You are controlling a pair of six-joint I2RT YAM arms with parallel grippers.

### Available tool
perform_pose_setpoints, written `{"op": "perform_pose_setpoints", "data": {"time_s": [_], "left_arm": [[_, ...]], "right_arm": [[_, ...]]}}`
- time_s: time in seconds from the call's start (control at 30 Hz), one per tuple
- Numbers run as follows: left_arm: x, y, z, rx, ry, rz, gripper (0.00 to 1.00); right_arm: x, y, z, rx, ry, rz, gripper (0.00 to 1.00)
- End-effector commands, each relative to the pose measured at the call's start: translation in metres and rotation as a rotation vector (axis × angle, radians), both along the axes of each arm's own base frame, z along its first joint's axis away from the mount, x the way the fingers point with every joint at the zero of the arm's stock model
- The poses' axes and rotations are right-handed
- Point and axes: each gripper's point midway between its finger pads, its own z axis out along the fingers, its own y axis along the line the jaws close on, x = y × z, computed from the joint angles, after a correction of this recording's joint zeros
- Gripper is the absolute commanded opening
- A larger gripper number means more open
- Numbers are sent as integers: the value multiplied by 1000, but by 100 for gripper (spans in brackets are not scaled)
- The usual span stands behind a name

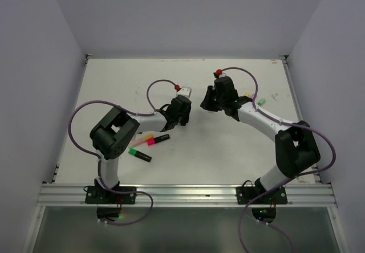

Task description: Open the pen caps

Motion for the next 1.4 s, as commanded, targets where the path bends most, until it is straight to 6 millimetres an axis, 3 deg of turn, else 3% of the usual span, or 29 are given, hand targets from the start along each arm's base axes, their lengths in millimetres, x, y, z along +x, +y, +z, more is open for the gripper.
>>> {"op": "perform_pose_setpoints", "data": {"time_s": [0.0, 0.1, 0.2, 0.27, 0.47, 0.5, 0.7, 1.07, 1.37], "left_arm": [[-63, 53, -74, 246, 246, 32, 43], [-74, 57, -80, 243, 257, 28, 33], [-81, 56, -82, 216, 264, 15, 9], [-82, 53, -79, 190, 257, 4, 1], [-82, 38, -56, 81, 193, -62, 0], [-81, 31, -43, 32, 162, -88, 0], [-85, 28, -22, -31, 117, -113, 0], [-89, 23, 4, -126, 53, -143, 0], [-88, 19, 32, -175, 4, -154, 0]], "right_arm": [[-4, -9, 0, -37, -11, -9, 17], [-6, -9, -5, -38, -5, -5, 17], [-7, -9, -11, -40, 6, 3, 17], [-9, -6, -15, -35, 17, 18, 17], [-20, 20, -26, 57, 65, 154, 18], [-20, 37, -23, 131, 56, 226, 35], [-21, 50, -27, 189, 96, 267, 50], [-26, 71, -36, 317, 149, 313, 56], [-35, 74, -53, 354, 196, 322, 57]]}}
